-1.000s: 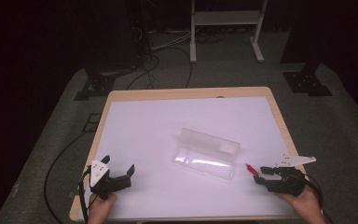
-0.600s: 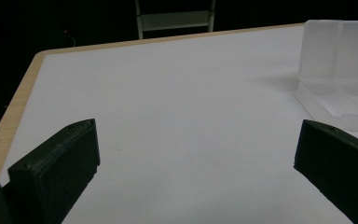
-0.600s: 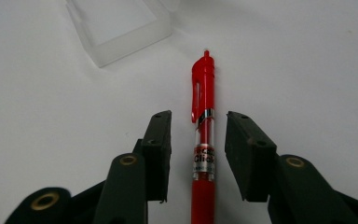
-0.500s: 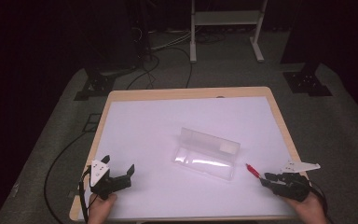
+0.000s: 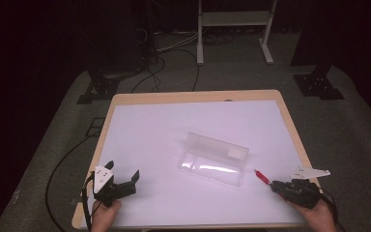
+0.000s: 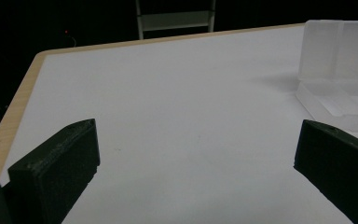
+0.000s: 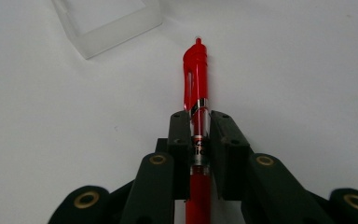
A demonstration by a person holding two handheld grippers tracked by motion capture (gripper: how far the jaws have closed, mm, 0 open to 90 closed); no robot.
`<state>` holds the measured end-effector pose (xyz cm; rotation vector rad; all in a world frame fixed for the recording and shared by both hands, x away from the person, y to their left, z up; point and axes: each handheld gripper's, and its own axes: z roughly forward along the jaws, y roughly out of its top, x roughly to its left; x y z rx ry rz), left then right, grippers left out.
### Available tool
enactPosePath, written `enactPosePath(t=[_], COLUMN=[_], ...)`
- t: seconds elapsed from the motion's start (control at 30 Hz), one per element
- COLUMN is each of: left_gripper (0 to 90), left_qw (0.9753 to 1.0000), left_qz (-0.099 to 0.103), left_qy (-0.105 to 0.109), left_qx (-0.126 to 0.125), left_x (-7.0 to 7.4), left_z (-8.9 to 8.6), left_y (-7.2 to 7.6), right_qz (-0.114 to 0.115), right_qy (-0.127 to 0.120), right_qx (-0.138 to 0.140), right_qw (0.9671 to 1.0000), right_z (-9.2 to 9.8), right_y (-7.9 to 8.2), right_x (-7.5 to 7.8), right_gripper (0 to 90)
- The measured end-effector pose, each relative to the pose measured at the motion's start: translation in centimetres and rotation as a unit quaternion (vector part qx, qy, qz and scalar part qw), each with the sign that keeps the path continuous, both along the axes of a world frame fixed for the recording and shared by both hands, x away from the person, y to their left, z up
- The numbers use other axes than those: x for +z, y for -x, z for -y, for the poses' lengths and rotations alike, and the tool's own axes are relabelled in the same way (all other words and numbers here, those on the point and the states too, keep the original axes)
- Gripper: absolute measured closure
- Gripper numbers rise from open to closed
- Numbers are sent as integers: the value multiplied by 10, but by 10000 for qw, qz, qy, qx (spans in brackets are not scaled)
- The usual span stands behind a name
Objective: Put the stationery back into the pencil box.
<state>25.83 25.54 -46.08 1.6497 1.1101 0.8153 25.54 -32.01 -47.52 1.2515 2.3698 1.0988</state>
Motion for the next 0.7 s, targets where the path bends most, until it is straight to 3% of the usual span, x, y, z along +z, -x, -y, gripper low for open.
enactPosePath(t=[0.33, 0.7], left_gripper=[0, 0], left_qw=[10000, 10000], left_qz=[5, 0], left_qy=[1, 2], left_qx=[10, 15], left_x=[0, 0], left_z=[0, 0], left_y=[0, 0], right_qz=[21, 180], right_qy=[-124, -432], right_qx=[9, 257], right_qw=[9999, 9986], right_z=[4, 2], right_y=[1, 7], right_x=[3, 25], right_gripper=[789, 789])
